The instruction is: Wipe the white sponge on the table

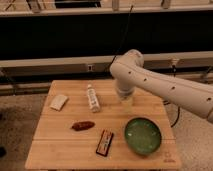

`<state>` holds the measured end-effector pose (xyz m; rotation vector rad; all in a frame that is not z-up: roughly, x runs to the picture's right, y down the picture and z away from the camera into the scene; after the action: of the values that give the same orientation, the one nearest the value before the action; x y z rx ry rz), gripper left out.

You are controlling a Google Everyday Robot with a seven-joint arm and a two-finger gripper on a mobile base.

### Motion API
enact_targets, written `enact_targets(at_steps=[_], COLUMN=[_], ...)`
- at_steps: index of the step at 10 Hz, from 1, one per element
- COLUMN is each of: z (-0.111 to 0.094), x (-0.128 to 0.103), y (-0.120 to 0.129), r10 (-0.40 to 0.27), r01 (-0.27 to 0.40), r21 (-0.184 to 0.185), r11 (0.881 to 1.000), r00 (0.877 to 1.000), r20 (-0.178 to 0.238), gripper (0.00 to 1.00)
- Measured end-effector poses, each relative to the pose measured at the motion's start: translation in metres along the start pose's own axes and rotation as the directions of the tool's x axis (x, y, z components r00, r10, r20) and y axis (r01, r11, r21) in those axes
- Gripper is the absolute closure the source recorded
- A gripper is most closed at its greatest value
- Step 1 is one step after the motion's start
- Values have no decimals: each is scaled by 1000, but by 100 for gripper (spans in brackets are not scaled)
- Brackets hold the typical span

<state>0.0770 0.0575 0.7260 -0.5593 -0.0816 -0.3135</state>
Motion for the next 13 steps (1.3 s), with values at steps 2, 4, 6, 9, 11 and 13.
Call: enact_targets(at_steps=[2, 4, 6, 9, 11, 13], z=[1, 1, 5, 6, 8, 10], x=[-21, -33, -51, -72, -73, -87], y=[-13, -20, -32, -50, -55, -67], r10=[-40, -78, -120, -181, -217, -259], r01=[40, 77, 120, 180, 216, 258], r21=[8, 14, 15, 24, 26, 41], r11=[999, 997, 993, 983, 976, 965], r00=[999, 997, 993, 983, 976, 965], r20=[9, 15, 22, 29, 27, 37], gripper=[20, 20, 20, 20, 20, 20])
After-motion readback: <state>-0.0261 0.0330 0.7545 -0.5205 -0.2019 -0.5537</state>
